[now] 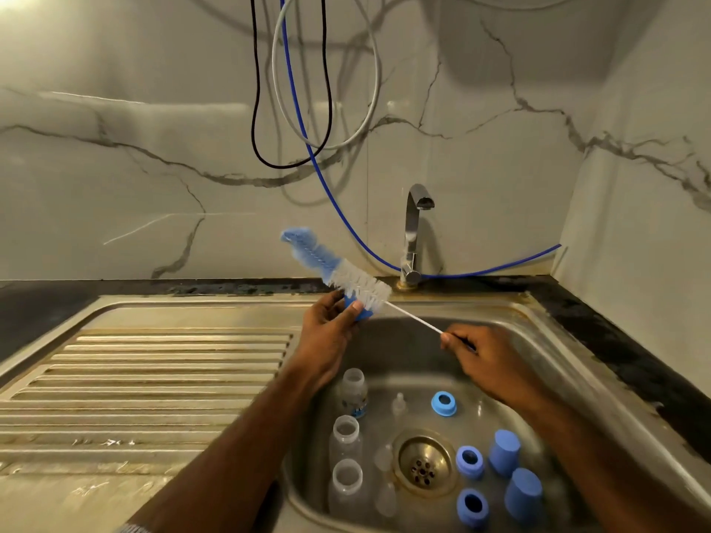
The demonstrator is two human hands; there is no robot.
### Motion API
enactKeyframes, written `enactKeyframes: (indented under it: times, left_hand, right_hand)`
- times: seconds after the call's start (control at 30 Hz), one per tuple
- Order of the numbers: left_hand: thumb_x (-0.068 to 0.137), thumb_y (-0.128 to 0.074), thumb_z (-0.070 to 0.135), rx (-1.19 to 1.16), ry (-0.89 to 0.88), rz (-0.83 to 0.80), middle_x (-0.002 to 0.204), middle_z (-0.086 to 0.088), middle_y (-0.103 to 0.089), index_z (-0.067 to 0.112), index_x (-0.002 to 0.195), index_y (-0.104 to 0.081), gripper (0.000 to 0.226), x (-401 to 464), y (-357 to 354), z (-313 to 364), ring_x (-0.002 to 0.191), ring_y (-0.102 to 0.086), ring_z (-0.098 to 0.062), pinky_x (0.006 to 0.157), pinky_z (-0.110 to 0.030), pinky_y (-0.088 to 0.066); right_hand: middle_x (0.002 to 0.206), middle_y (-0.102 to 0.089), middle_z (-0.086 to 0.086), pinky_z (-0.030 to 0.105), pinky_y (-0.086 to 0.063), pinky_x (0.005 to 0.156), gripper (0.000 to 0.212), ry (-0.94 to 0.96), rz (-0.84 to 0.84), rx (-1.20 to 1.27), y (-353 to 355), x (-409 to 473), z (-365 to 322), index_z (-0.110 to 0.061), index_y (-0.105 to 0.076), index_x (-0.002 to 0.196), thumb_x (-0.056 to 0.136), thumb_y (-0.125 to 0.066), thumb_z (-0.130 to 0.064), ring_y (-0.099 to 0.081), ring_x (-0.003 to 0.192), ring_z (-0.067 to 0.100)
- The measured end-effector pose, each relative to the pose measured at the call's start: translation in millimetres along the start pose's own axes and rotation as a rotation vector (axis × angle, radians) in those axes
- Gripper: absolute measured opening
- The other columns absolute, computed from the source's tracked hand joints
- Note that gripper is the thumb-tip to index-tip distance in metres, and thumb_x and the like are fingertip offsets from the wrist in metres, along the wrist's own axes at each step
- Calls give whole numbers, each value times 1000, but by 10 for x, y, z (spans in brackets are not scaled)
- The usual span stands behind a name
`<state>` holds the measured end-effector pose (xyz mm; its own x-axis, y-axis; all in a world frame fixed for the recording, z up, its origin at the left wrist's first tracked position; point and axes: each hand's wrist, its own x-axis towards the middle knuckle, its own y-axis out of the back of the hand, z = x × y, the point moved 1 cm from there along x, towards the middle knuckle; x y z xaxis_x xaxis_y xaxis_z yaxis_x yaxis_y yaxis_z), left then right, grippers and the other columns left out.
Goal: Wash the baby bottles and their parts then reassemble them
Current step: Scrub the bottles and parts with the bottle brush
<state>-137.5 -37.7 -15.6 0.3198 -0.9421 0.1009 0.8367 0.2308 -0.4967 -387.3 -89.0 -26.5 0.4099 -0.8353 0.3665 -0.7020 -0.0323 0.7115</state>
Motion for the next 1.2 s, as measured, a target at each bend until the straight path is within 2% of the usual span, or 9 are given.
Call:
enactKeyframes:
  times: [0.13,0.27,0.47,0.6,0.7,0.9,1.03,1.13,1.2]
  left_hand:
    - [96,-59,4,4,-27,44,125,-15,-68,5,129,-57,33,24,10,69,113,-69,-29,92,-43,-60]
    - [104,-50,17,-187,36,94,132,-22,-60,4,138,-49,36,51,131,133,113,-68,-36,91,-45,-58]
    - [81,-72,14,-186,79,4,130,-23,-64,2,132,-54,55,-30,-65,46,109,-71,-32,80,-34,-62]
    - [78,-74,10,-205,79,-9,127,-20,-67,5,132,-55,58,15,16,75,110,-71,-33,80,-44,-63]
    - [76,-75,14,-114,30,-20,123,-17,-70,7,128,-58,56,48,105,114,112,-70,-34,81,-49,-63]
    - [67,-81,10,130,-75,-82,119,-10,-73,7,125,-61,62,62,90,45,112,-70,-24,89,-36,-60]
    - [67,-88,22,544,-269,19,115,10,-73,24,120,-65,58,95,277,112,109,-69,-8,90,-29,-59]
    - [71,-88,12,611,-343,47,110,23,-71,35,112,-65,52,125,342,130,108,-66,0,91,-21,-55]
    - [70,-89,12,633,-345,32,113,19,-71,34,113,-64,54,128,314,94,109,-65,2,92,-20,-55]
  right_hand:
    - [78,-67,-10,24,-46,68,16,10,77,-42,47,18,11,-31,-69,90,100,-57,-31,-62,76,5]
    - [85,-70,-6,23,-46,76,17,-42,14,-12,200,-26,112,-31,-69,87,100,-58,-26,-63,83,7]
    - [75,-64,-12,22,-44,68,17,-28,24,36,-55,23,-62,-30,-70,90,100,-57,-32,-60,75,4]
    - [67,-63,-7,24,-44,67,23,-74,-66,81,95,9,73,-27,-70,83,101,-56,-27,-58,69,5]
    - [73,-65,7,27,-47,68,25,-95,-135,81,198,-32,153,-26,-70,82,102,-55,-24,-59,70,16]
    - [81,-68,-9,28,-50,76,19,-5,22,7,-22,26,-24,-29,-70,89,101,-56,-32,-62,81,6]
    - [81,-69,-10,31,-52,76,17,-8,86,-55,115,33,90,-32,-70,88,100,-58,-31,-62,79,6]
    - [80,-68,-13,32,-52,77,19,-26,86,-36,190,25,173,-34,-68,84,99,-59,-27,-63,80,6]
    - [80,-68,-15,25,-48,74,21,-8,83,-13,146,26,136,-37,-66,82,99,-59,-27,-63,80,3]
